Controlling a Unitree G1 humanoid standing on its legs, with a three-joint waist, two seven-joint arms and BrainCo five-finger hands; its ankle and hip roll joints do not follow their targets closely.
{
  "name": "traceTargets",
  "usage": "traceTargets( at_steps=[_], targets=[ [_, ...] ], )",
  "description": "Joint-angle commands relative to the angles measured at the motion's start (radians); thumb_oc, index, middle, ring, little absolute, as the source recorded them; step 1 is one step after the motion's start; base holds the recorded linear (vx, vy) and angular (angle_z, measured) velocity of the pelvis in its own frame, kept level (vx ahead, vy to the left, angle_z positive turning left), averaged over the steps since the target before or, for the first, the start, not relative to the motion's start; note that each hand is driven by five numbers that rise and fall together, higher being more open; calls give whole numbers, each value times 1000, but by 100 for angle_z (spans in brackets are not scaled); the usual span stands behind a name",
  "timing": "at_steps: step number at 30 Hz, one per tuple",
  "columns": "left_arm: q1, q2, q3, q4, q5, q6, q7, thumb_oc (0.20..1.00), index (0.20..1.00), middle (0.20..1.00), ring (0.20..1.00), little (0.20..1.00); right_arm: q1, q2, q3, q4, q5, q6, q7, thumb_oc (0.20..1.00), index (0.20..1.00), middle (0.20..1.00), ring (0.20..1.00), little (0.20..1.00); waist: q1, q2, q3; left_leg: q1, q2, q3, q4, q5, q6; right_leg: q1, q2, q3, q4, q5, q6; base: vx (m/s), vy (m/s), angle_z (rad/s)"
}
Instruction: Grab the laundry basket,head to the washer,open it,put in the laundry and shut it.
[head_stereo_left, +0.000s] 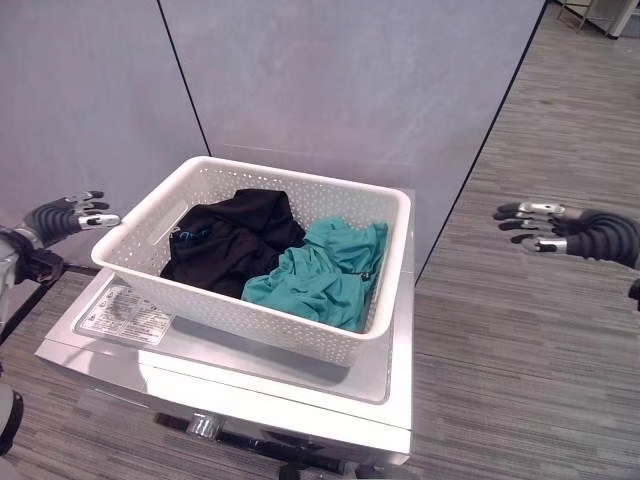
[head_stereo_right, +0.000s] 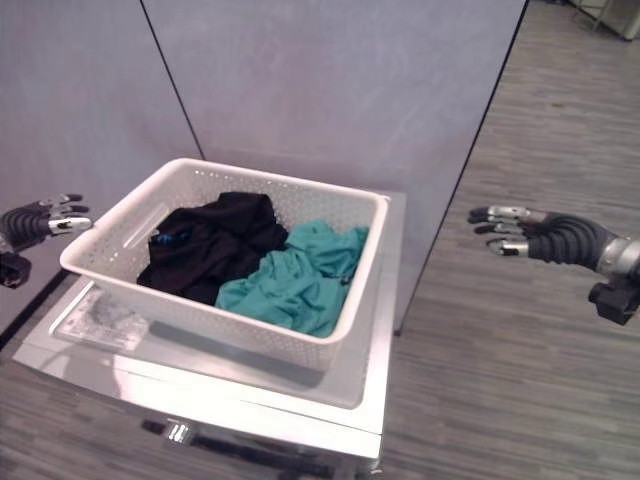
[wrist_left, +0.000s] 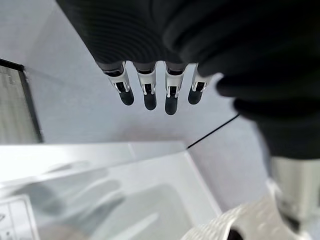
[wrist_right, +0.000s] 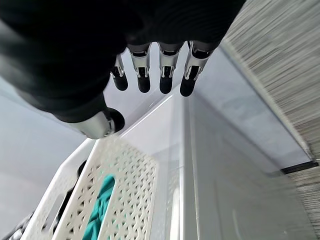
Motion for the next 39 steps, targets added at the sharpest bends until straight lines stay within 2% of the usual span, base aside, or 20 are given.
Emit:
traceTargets(
  at_steps=[1, 3, 6, 7, 9, 11, 12, 15, 16, 18, 20, 21, 22, 24, 29, 34, 35, 36, 38, 39],
  targets=[
    [123, 83, 197, 109, -131, -62, 63, 1000, 1000, 1000, 1000, 1000, -34, 56, -139, 227, 23, -114, -121, 1000, 1000, 1000, 1000, 1000, 47, 18, -93, -45, 13, -10, 184, -159, -26, -95, -43, -27, 94, 1, 64, 20, 35, -3],
    [149, 89, 241, 130, -129, -72, 76, 1000, 1000, 1000, 1000, 1000, -66, 69, -119, 292, 13, -117, -139, 1000, 1000, 1000, 1000, 1000, 45, 19, -91, -44, 11, -7, 183, -160, -24, -96, -44, -24, 94, 2, 65, 19, 35, -2],
    [286, 91, 431, 195, -96, -96, 135, 1000, 1000, 1000, 1000, 1000, -60, 114, -167, 402, -51, -119, -172, 1000, 1000, 1000, 1000, 1000, 41, 23, -86, -41, 4, 1, 176, -164, -19, -103, -50, -14, 92, 6, 68, 21, 52, 0],
    [337, 82, 512, 243, -56, -105, 197, 1000, 1000, 1000, 1000, 1000, -50, 137, -196, 470, -137, -132, -215, 1000, 1000, 1000, 1000, 1000, 41, 23, -82, -36, 0, 3, 175, -174, -14, -100, -53, -11, 91, 1, 70, 4, 56, -3],
    [414, 73, 591, 218, -39, -117, 217, 1000, 1000, 1000, 1000, 1000, -59, 141, -210, 522, -163, -135, -234, 1000, 1000, 1000, 1000, 1000, 44, 28, -82, -41, -1, 10, 172, -170, -12, -110, -54, 0, 91, 9, 71, 2, 28, 0],
    [453, 43, 648, 246, -47, -136, 262, 1000, 1000, 1000, 1000, 1000, -115, 197, -171, 639, -30, -140, -230, 1000, 1000, 1000, 1000, 1000, 54, 26, -82, -44, -3, 12, 173, -173, -11, -114, -55, 5, 91, 9, 71, 15, 27, -8],
    [487, 22, 694, 274, -62, -147, 287, 1000, 1000, 1000, 1000, 1000, -168, 250, -134, 733, 109, -136, -197, 1000, 1000, 1000, 1000, 1000, 50, 21, -78, -43, -4, 12, 176, -176, -10, -113, -56, 8, 91, 6, 71, -2, 12, -10],
    [497, -12, 727, 401, -35, -114, 344, 1000, 1000, 1000, 1000, 1000, -233, 284, -85, 983, 125, -84, -219, 1000, 1000, 1000, 1000, 1000, 49, 12, -70, -57, -8, 7, 184, -176, -11, -121, -57, 7, 100, -1, 69, -28, 8, -6],
    [501, -30, 698, 519, 126, -70, 389, 1000, 1000, 1000, 1000, 1000, -296, 303, -39, 1121, 82, -48, -237, 1000, 1000, 1000, 1000, 1000, 46, 10, -63, -60, -9, 2, 195, -184, -10, -122, -56, 5, 121, -15, 67, -38, 5, 3],
    [480, -32, 692, 514, 122, -67, 387, 1000, 1000, 1000, 1000, 1000, -327, 310, -10, 1123, 73, -41, -227, 1000, 1000, 1000, 1000, 1000, 43, 9, -61, -66, -9, 1, 194, -176, -12, -129, -54, 8, 127, -12, 66, 0, 0, 0],
    [444, -114, 615, 603, 263, -13, 411, 1000, 1000, 1000, 1000, 1000, -403, 367, 57, 1315, 2, -6, -253, 1000, 1000, 1000, 1000, 1000, 40, 4, -56, -63, -11, -6, 196, -178, -8, -131, -51, 1, 150, -28, 63, 0, 0, 0],
    [443, -114, 615, 604, 263, -13, 411, 1000, 1000, 1000, 1000, 1000, -404, 366, 58, 1316, 3, -6, -252, 1000, 1000, 1000, 1000, 1000, 39, 4, -56, -63, -11, -6, 196, -178, -8, -131, -51, 0, 150, -28, 63, 25, 9, 6],
    [458, -206, 548, 637, 372, 20, 394, 1000, 1000, 1000, 1000, 1000, -403, 418, 79, 1436, -117, 16, -278, 1000, 1000, 1000, 1000, 1000, 38, -2, -51, -59, -14, -11, 204, -187, -6, -121, -53, -6, 149, -34, 62, 6, 2, 8],
    [449, -221, 526, 634, 388, 26, 387, 1000, 1000, 1000, 1000, 1000, -409, 425, 95, 1453, -153, 30, -269, 1000, 1000, 1000, 1000, 1000, 39, -4, -53, -65, -14, -11, 203, -180, -7, -125, -52, -6, 146, -27, 61, -4, 3, 9],
    [468, -494, 295, 641, 665, 51, 347, 1000, 1000, 1000, 1000, 1000, -335, 542, 62, 1602, -290, 59, -329, 1000, 1000, 1000, 1000, 1000, 22, -5, -45, -100, -36, -20, 210, -177, 3, -134, -74, -17, 118, 2, 66, -18, 57, 20],
    [489, -587, 288, 617, 610, 43, 355, 1000, 1000, 1000, 1000, 1000, -326, 637, 101, 1553, -273, 41, -342, 1000, 1000, 1000, 1000, 1000, 21, -11, -8, -168, -41, 18, 212, -163, 16, -215, -75, 11, 98, 59, 78, -191, 44, -10],
    [516, -629, 288, 597, 585, 38, 360, 1000, 1000, 1000, 1000, 1000, -346, 686, 125, 1552, -248, 36, -350, 1000, 1000, 1000, 1000, 1000, 51, -22, 22, -204, -15, 65, 230, -160, 15, -270, -64, -68, 104, 75, 73, -288, -69, -62],
    [524, -647, 276, 599, 588, 38, 358, 1000, 1000, 1000, 1000, 1000, -347, 717, 135, 1552, -240, 33, -350, 1000, 1000, 1000, 1000, 1000, 69, -19, 37, -216, -1, 76, 238, -150, 13, -269, -48, -139, 148, 46, 61, -342, -59, -118],
    [540, -658, 251, 588, 600, 33, 349, 1000, 1000, 1000, 1000, 1000, -317, 749, 145, 1538, -232, 29, -349, 1000, 1000, 1000, 1000, 1000, 77, -13, 37, -220, 6, 87, 213, -116, 13, -240, 9, -196, 262, -38, 32, -144, 52, -104],
    [560, -661, 250, 588, 605, 36, 341, 1000, 1000, 1000, 1000, 1000, -310, 752, 145, 1532, -234, 21, -352, 1000, 1000, 1000, 1000, 1000, 92, -5, 37, -221, 18, 104, 205, -99, 15, -222, 29, -259, 346, -96, 13, -108, 88, -38]
  ],
)
